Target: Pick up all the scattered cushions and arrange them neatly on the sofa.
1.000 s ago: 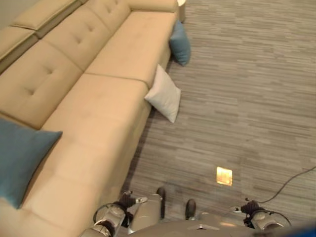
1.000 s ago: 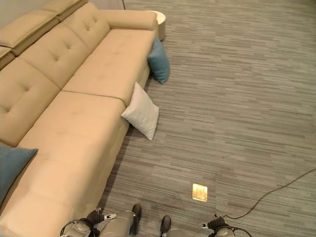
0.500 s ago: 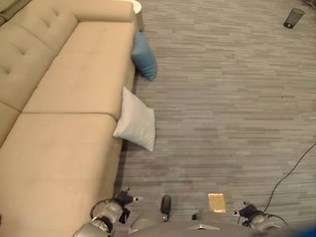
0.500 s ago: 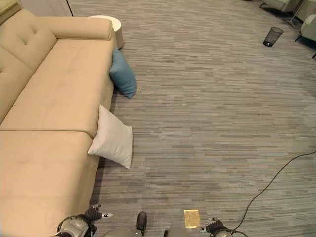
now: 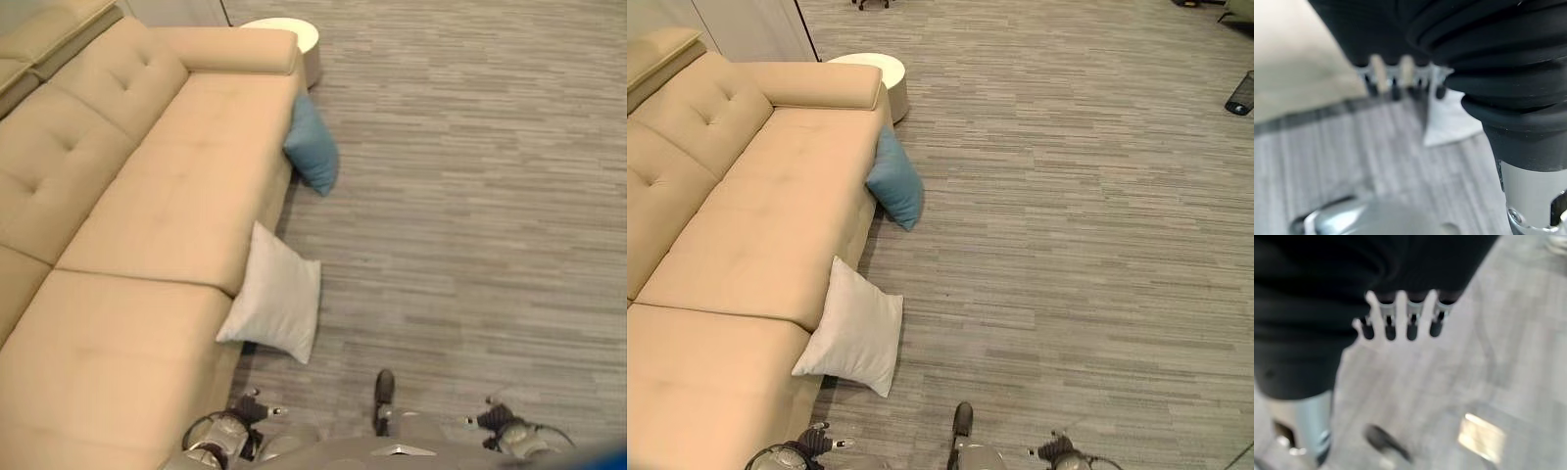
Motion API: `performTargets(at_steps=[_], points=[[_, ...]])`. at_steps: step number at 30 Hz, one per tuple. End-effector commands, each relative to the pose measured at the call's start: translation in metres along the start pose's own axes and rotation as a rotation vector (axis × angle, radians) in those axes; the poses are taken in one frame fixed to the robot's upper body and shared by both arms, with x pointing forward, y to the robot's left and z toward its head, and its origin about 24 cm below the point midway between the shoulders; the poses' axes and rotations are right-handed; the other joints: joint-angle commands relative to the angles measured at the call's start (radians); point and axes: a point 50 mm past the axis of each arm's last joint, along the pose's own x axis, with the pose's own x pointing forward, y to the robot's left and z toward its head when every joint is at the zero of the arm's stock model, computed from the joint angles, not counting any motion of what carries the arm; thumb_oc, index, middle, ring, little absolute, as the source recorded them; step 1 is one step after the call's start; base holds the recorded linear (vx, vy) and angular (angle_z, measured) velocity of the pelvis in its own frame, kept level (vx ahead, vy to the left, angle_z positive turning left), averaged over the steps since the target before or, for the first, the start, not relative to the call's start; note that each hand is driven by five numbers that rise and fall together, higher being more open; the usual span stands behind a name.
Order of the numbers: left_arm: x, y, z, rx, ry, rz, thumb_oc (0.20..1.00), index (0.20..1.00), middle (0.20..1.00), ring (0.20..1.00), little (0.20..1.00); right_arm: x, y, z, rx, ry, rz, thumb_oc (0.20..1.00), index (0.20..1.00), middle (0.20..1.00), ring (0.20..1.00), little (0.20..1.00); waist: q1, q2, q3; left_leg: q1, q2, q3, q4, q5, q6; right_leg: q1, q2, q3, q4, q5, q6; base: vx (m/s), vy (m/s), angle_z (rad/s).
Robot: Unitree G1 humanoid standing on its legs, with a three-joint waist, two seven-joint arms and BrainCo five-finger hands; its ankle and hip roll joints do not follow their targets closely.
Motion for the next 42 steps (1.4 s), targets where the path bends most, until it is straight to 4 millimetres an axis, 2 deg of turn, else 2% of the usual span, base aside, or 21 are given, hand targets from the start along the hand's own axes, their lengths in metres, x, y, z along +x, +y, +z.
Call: performTargets(at_steps=[1, 3, 5, 6, 8, 9, 13, 16, 17, 20, 22, 23, 24, 25, 27, 28, 29, 31, 37, 40, 42], points=[[0.000, 0.004, 0.009, 0.030, -0.043, 0.014, 1.000, 1.000, 1.000, 1.000, 1.000, 0.000, -0.015, -0.016, -0.031, 0.044, -0.046, 1.000, 1.000, 1.000, 1.000, 1.000, -0.006, -0.017, 0.032, 0.034, 0.021, 0.053, -0.313, 0.069, 0.038, 0.061, -0.035, 0.021, 0.070, -0.074, 0.175, 0.26, -0.087, -0.13], [0.000, 0.000, 0.010, 0.042, -0.049, 0.003, 1.000, 1.000, 1.000, 1.000, 1.000, -0.001, -0.015, -0.021, -0.042, 0.055, -0.045, 1.000, 1.000, 1.000, 1.000, 1.000, 0.004, -0.016, 0.020, 0.016, -0.006, 0.084, -0.465, 0.013, 0.053, 0.098, -0.026, 0.014, 0.052, -0.096, 0.188, 0.33, -0.062, -0.08], [0.000, 0.000, 0.012, 0.050, -0.059, 0.000, 1.000, 1.000, 1.000, 1.000, 1.000, -0.001, -0.015, -0.024, -0.040, 0.063, -0.047, 1.000, 1.000, 1.000, 1.000, 1.000, 0.011, -0.005, 0.014, -0.023, -0.008, 0.126, -0.596, 0.070, 0.046, 0.135, -0.006, 0.000, 0.037, -0.121, 0.192, 0.23, -0.028, 0.11], [0.000, 0.000, 0.012, 0.050, -0.059, 0.000, 1.000, 1.000, 1.000, 1.000, 1.000, -0.001, -0.015, -0.024, -0.040, 0.063, -0.047, 1.000, 1.000, 1.000, 1.000, 1.000, 0.011, -0.006, 0.014, -0.019, -0.010, 0.126, -0.601, 0.072, 0.046, 0.137, -0.007, 0.000, 0.036, -0.122, 0.193, 0.14, -0.013, 0.30], [0.000, 0.001, 0.011, 0.064, -0.057, -0.001, 1.000, 1.000, 1.000, 1.000, 1.000, -0.002, -0.013, -0.029, -0.044, 0.079, -0.045, 1.000, 1.000, 1.000, 1.000, 1.000, 0.022, 0.005, 0.012, -0.037, 0.009, 0.182, -0.682, 0.133, 0.040, 0.168, 0.014, -0.006, 0.028, -0.139, 0.190, 0.16, -0.004, 0.10], [0.000, 0.001, 0.008, 0.052, -0.051, 0.002, 1.000, 1.000, 1.000, 1.000, 1.000, -0.002, -0.012, -0.029, -0.038, 0.080, -0.036, 1.000, 1.000, 1.000, 1.000, 1.000, 0.030, 0.007, 0.008, -0.028, 0.009, 0.197, -0.700, 0.130, 0.046, 0.175, 0.022, 0.000, 0.032, -0.148, 0.191, 0.22, 0.027, -0.07], [-0.002, 0.002, -0.010, 0.032, 0.010, 0.003, 1.000, 1.000, 1.000, 1.000, 1.000, -0.004, -0.005, -0.032, -0.062, 0.086, -0.012, 1.000, 1.000, 1.000, 1.000, 1.000, 0.037, 0.001, -0.029, 0.042, -0.021, 0.165, -0.766, 0.115, 0.071, 0.190, 0.007, -0.014, 0.101, -0.177, 0.218, 0.27, 0.081, -0.08], [-0.002, 0.008, -0.012, 0.019, 0.022, 0.019, 1.000, 1.000, 1.000, 1.000, 1.000, -0.003, -0.007, -0.028, -0.068, 0.074, -0.011, 1.000, 1.000, 1.000, 1.000, 1.000, 0.033, 0.016, -0.024, 0.109, -0.039, 0.138, -0.778, 0.077, 0.113, 0.080, -0.056, -0.045, 0.386, -0.142, 0.267, 0.10, 0.103, 0.20], [-0.002, 0.010, -0.012, 0.021, 0.021, 0.023, 1.000, 1.000, 1.000, 1.000, 1.000, -0.003, -0.006, -0.027, -0.059, 0.070, -0.008, 1.000, 1.000, 1.000, 1.000, 1.000, 0.028, 0.020, -0.018, 0.123, -0.041, 0.123, -0.781, 0.072, 0.119, 0.045, -0.063, -0.042, 0.446, -0.119, 0.270, 0.11, 0.013, 0.61], [-0.001, 0.013, -0.009, 0.015, 0.011, 0.034, 1.000, 1.000, 1.000, 1.000, 1.000, -0.002, -0.005, -0.022, -0.050, 0.054, -0.010, 1.000, 1.000, 1.000, 1.000, 1.000, 0.016, 0.034, -0.013, 0.161, -0.039, 0.076, -0.802, 0.061, 0.120, -0.015, -0.083, -0.028, 0.420, -0.114, 0.252, 0.12, -0.044, 0.89], [-0.001, 0.013, -0.008, 0.021, 0.006, 0.035, 1.000, 1.000, 1.000, 1.000, 1.000, -0.002, -0.005, -0.019, -0.049, 0.044, -0.007, 1.000, 1.000, 1.000, 1.000, 1.000, 0.003, 0.035, -0.012, 0.177, -0.043, 0.048, -0.817, 0.059, 0.115, -0.041, -0.073, 0.016, 0.341, -0.101, 0.249, 0.20, -0.111, 0.74], [-0.001, 0.013, -0.006, 0.032, 0.000, 0.036, 1.000, 1.000, 1.000, 1.000, 1.000, -0.002, -0.003, -0.018, -0.049, 0.045, -0.004, 1.000, 1.000, 1.000, 1.000, 1.000, -0.016, 0.029, -0.009, 0.195, -0.060, 0.004, -0.825, 0.054, 0.108, -0.072, -0.052, 0.113, 0.236, -0.066, 0.260, 0.20, -0.111, 0.37], [-0.001, 0.013, -0.007, 0.031, 0.000, 0.036, 1.000, 1.000, 1.000, 1.000, 1.000, -0.002, -0.003, -0.018, -0.049, 0.045, -0.004, 1.000, 1.000, 1.000, 1.000, 1.000, -0.017, 0.030, -0.007, 0.198, -0.059, 0.003, -0.825, 0.052, 0.108, -0.068, -0.051, 0.112, 0.234, -0.067, 0.260, 0.25, -0.140, 0.52], [-0.001, 0.012, -0.003, 0.040, -0.010, 0.036, 1.000, 1.000, 1.000, 1.000, 1.000, -0.002, -0.003, -0.019, -0.050, 0.048, -0.003, 1.000, 1.000, 1.000, 1.000, 1.000, -0.032, 0.030, -0.001, 0.213, -0.069, -0.044, -0.823, 0.043, 0.103, -0.089, -0.033, 0.195, 0.182, -0.048, 0.270, 0.15, -0.081, 1.05], [0.000, 0.013, 0.003, 0.056, -0.029, 0.036, 1.000, 1.000, 1.000, 1.000, 1.000, -0.003, -0.001, -0.023, -0.047, 0.065, 0.002, 1.000, 1.000, 1.000, 1.000, 1.000, -0.048, 0.022, 0.007, 0.228, -0.091, -0.119, -0.819, 0.033, 0.094, -0.127, -0.011, 0.300, 0.138, -0.001, 0.286, 0.19, -0.136, 1.27], [0.000, 0.013, 0.003, 0.056, -0.029, 0.036, 1.000, 1.000, 1.000, 1.000, 1.000, -0.003, -0.002, -0.023, -0.047, 0.065, 0.002, 1.000, 1.000, 1.000, 1.000, 1.000, -0.049, 0.023, 0.007, 0.229, -0.090, -0.122, -0.819, 0.032, 0.093, -0.125, -0.011, 0.298, 0.139, -0.002, 0.286, 0.20, -0.273, 1.78], [0.001, 0.012, 0.007, 0.065, -0.038, 0.034, 1.000, 1.000, 1.000, 1.000, 1.000, -0.004, 0.000, -0.029, -0.044, 0.082, 0.007, 1.000, 1.000, 1.000, 1.000, 1.000, -0.051, 0.005, 0.001, 0.233, -0.110, -0.208, -0.795, 0.013, 0.084, -0.091, -0.028, 0.284, 0.096, 0.007, 0.284, 0.13, -0.258, 1.64], [0.000, 0.011, 0.004, 0.058, -0.031, 0.032, 1.000, 1.000, 1.000, 1.000, 1.000, -0.005, 0.002, -0.033, -0.047, 0.092, 0.014, 1.000, 1.000, 1.000, 1.000, 1.000, -0.051, 0.007, -0.007, 0.235, -0.098, -0.257, -0.791, 0.015, 0.067, -0.064, -0.018, 0.269, 0.103, -0.010, 0.272, 0.13, -0.298, 1.78], [0.000, 0.010, 0.001, 0.041, -0.022, 0.026, 1.000, 1.000, 1.000, 1.000, 1.000, -0.003, -0.002, -0.028, -0.056, 0.069, 0.004, 1.000, 1.000, 1.000, 1.000, 1.000, -0.036, 0.001, -0.027, 0.201, -0.064, -0.317, -0.810, 0.054, 0.023, -0.004, -0.004, 0.195, 0.068, -0.041, 0.243, 0.02, -0.194, 1.12], [0.000, 0.009, 0.001, 0.035, -0.025, 0.023, 1.000, 1.000, 1.000, 1.000, 1.000, -0.002, -0.009, -0.020, -0.054, 0.034, -0.021, 1.000, 1.000, 1.000, 1.000, 1.000, -0.031, 0.002, -0.027, 0.162, -0.050, -0.290, -0.811, 0.077, 0.011, 0.030, -0.012, 0.133, 0.038, -0.055, 0.233, -0.06, -0.131, 0.55], [0.000, 0.008, 0.005, 0.043, -0.035, 0.023, 1.000, 1.000, 1.000, 1.000, 1.000, -0.001, -0.014, -0.016, -0.046, 0.027, -0.036, 1.000, 1.000, 1.000, 1.000, 1.000, -0.042, -0.005, -0.022, 0.123, -0.021, -0.164, -0.783, 0.065, 0.012, 0.038, -0.027, 0.101, 0.036, -0.064, 0.231, -0.14, -0.043, 1.02]])
